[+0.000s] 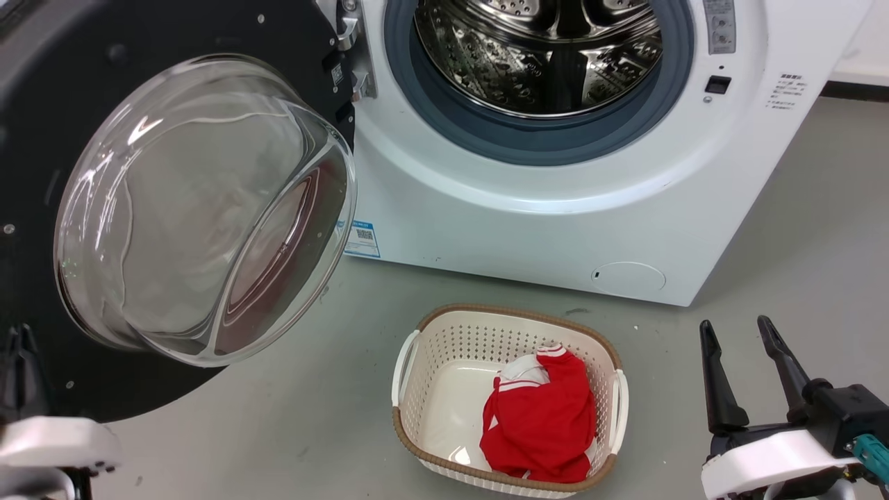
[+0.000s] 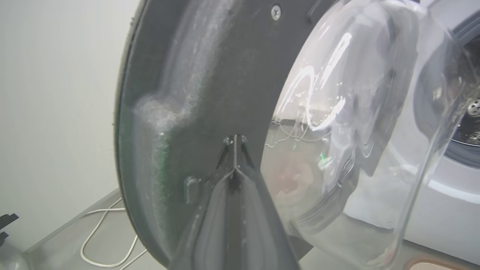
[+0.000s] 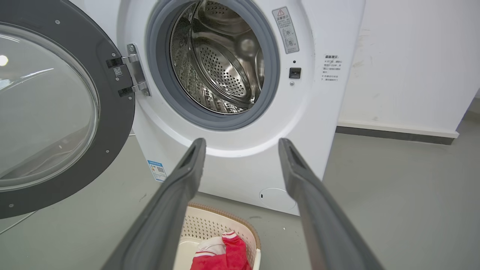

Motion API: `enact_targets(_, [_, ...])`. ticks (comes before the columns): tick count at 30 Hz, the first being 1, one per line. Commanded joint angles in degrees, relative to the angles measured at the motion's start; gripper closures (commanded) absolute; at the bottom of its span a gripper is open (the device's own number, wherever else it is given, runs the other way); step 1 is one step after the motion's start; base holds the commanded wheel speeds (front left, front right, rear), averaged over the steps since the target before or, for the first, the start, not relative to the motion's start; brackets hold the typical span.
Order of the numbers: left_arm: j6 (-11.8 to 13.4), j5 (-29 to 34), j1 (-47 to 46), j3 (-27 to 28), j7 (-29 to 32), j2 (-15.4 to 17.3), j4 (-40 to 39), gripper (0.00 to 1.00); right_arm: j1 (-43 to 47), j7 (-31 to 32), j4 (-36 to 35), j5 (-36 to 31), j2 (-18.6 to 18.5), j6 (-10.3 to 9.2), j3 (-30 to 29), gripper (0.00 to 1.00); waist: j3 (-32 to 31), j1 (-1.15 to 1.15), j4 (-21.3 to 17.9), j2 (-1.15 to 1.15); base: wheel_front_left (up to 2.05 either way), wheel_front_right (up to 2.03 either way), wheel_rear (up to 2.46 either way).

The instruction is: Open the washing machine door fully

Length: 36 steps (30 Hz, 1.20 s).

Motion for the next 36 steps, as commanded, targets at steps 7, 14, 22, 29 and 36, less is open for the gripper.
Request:
enact_targets(7, [0.8,3.7,7.5,-0.1,-0.2,-3.5,-8.4,1.00,1.1,-0.8,1.1,0.6,0.1,-0.04,0.2,0.00,-2.7,0.00,-1.3,0.00,0.00,0.00,0.00])
enact_targets(14, [1.4,6.2,13.6,-2.5,-0.2,-8.7,-15.9,0.00,2.1,-0.8,1.5,1.1,0.1,-0.04,0.5,0.00,-4.7,0.00,-2.1,0.00,0.00,0.00,0.00])
enact_targets(22, [0.1,8.9,15.2,-6.9,-0.2,-11.9,-19.2,0.00,1.7,-0.8,1.0,0.6,0.1,-0.03,0.8,0.00,-5.3,0.00,-3.8,0.00,0.00,0.00,0.00])
enact_targets(29, [-1.9,11.6,11.3,-12.4,-0.1,-13.7,-18.1,0.00,0.9,-0.6,0.6,-0.2,0.1,-0.04,0.6,0.00,-5.2,0.00,-7.1,0.00,0.00,0.00,0.00])
enact_targets(36, [-3.5,12.9,5.5,-15.1,-0.2,-14.5,-14.7,0.00,0.4,-0.5,0.4,-0.8,0.1,-0.04,0.3,0.00,-5.0,0.00,-10.6,0.00,0.00,0.00,0.00])
